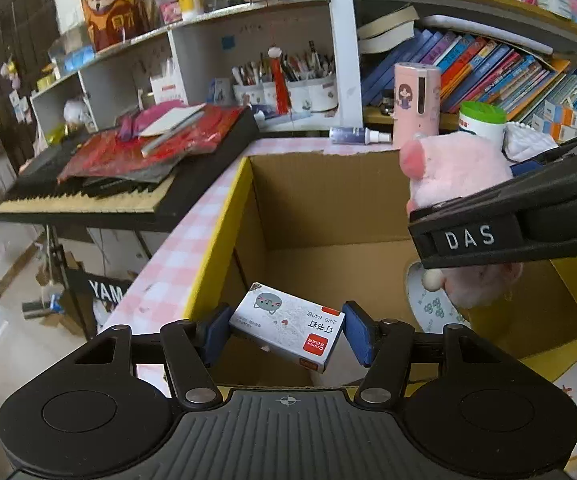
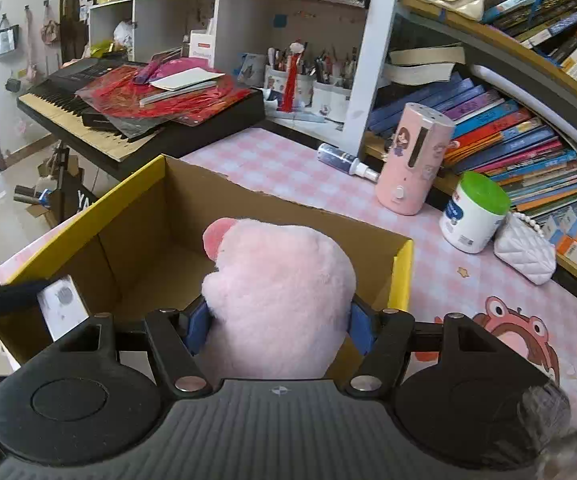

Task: Organize objects
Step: 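Drop the medicine box into the box with left tool while right tool releases the pig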

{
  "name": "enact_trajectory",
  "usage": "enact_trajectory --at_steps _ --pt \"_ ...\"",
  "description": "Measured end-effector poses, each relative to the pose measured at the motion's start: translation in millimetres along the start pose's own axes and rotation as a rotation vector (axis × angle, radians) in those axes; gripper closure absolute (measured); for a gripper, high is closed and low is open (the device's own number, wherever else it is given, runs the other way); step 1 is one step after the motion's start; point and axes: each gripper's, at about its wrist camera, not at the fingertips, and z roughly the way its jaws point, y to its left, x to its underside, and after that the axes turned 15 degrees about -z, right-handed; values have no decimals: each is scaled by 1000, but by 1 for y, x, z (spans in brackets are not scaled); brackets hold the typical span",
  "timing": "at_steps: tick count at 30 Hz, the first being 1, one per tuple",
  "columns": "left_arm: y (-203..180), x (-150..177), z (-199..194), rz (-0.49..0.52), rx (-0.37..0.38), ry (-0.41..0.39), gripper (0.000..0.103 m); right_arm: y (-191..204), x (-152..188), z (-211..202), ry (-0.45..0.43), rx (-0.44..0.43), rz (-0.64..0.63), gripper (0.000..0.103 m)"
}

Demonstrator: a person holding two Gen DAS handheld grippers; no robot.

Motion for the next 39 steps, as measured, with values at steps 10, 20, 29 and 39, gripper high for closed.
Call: enact_trajectory --at_steps 10,20,29,39 --pt "0 0 -8 -27 42 -37 28 7 -6 3 -20 -13 -37 38" --pt "0 0 -29 -18 55 -99 17 26 -11 4 -4 -56 -94 36" --pt "12 6 -39 -45 55 -106 13 40 -11 -6 -19 -36 -116 15" --pt "24 10 -70 -94 96 -187 6 31 -1 -64 -170 138 30 7"
